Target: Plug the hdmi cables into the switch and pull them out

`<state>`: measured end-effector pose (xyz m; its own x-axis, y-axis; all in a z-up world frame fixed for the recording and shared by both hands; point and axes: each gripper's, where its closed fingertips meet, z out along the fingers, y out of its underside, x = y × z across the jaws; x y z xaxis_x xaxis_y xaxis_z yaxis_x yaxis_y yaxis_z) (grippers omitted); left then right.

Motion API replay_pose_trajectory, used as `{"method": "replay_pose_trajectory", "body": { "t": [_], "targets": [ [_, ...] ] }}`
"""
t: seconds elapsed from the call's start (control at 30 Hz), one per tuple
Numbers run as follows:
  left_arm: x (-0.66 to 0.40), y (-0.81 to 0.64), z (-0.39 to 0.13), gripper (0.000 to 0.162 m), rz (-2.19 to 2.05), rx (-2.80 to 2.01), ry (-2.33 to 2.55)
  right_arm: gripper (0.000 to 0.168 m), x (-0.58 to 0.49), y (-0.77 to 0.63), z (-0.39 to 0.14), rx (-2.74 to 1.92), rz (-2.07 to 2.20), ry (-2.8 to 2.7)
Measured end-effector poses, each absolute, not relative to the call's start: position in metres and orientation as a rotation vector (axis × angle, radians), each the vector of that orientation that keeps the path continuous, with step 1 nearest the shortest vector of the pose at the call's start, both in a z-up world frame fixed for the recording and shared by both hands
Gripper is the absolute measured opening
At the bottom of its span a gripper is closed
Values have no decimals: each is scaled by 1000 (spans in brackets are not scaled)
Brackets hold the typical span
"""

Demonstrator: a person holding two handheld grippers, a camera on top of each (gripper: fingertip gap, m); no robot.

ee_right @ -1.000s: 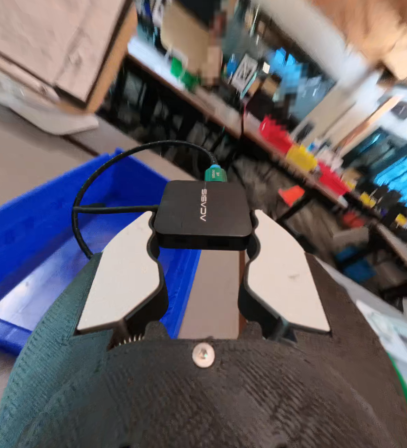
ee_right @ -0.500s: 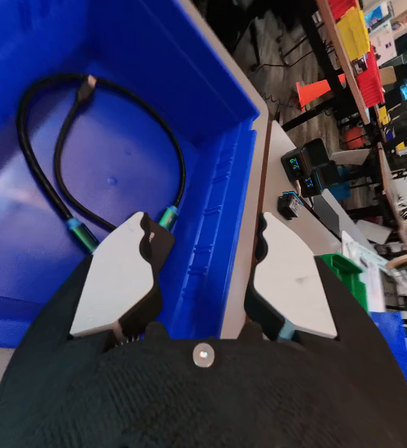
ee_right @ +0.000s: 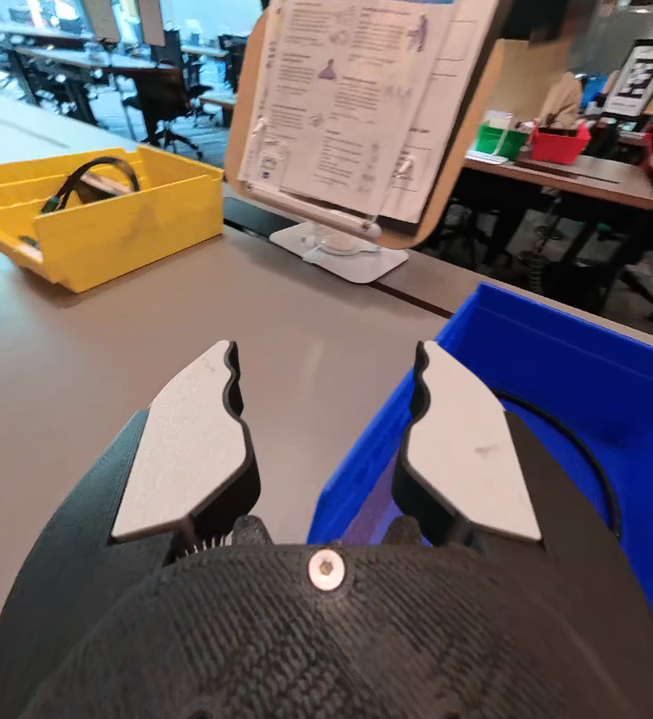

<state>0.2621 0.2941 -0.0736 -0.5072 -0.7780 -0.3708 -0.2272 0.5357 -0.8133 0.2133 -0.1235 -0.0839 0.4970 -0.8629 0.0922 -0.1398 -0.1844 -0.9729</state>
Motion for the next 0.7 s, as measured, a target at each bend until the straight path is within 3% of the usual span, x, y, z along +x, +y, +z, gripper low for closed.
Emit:
{"method": "replay_pose_trajectory", "body": {
  "t": [0.23, 0.5, 0.7],
  "targets": [
    [360, 401, -81, 55, -393, -966, 2075, 83, 204, -116, -82, -1725, -855, 774],
    [424, 424, -129, 71, -3, -558, 2591, 83, 187, -138, -94, -1779, -692, 725],
    [458, 398, -146, 69, -62, -502, 2810, 79, 177, -155, -94, -1675, -516, 731]
  ]
}}
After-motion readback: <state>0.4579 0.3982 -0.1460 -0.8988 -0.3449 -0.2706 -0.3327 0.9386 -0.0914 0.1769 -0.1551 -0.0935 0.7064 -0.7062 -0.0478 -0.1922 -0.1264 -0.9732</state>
